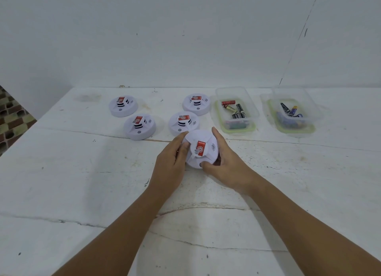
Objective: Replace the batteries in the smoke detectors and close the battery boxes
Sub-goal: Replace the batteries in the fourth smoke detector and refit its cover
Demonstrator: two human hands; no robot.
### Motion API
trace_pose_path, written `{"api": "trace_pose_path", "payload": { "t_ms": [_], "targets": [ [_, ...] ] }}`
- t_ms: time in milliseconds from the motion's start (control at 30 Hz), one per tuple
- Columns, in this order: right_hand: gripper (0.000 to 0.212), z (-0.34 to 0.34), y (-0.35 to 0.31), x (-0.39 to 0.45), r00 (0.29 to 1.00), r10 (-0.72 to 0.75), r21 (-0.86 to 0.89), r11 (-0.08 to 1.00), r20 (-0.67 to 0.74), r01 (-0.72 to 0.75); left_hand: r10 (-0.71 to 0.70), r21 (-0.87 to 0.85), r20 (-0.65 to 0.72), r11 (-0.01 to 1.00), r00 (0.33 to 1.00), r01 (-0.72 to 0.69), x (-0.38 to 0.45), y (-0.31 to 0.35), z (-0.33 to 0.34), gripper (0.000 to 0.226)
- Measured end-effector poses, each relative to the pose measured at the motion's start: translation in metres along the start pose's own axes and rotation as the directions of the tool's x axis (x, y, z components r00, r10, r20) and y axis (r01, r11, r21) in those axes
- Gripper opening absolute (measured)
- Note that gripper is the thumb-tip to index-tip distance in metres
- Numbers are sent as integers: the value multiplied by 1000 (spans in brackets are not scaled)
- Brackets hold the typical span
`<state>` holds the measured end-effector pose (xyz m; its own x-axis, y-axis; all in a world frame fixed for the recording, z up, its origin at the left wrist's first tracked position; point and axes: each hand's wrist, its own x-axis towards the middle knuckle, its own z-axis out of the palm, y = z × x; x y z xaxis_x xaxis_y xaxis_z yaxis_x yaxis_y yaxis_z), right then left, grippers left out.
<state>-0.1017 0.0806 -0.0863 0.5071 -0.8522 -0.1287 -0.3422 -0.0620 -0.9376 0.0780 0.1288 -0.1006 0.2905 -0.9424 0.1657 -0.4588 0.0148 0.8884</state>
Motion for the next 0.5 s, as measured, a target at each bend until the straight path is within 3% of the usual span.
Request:
{"api": "trace_pose_path", "payload": {
  "t_ms": [500],
  "targets": [
    [104, 1, 1, 0, 1000, 3, -14, 1000, -13, -3, 2, -9, 0, 1000, 1000, -2, 0, -2, 0, 40]
  ]
}}
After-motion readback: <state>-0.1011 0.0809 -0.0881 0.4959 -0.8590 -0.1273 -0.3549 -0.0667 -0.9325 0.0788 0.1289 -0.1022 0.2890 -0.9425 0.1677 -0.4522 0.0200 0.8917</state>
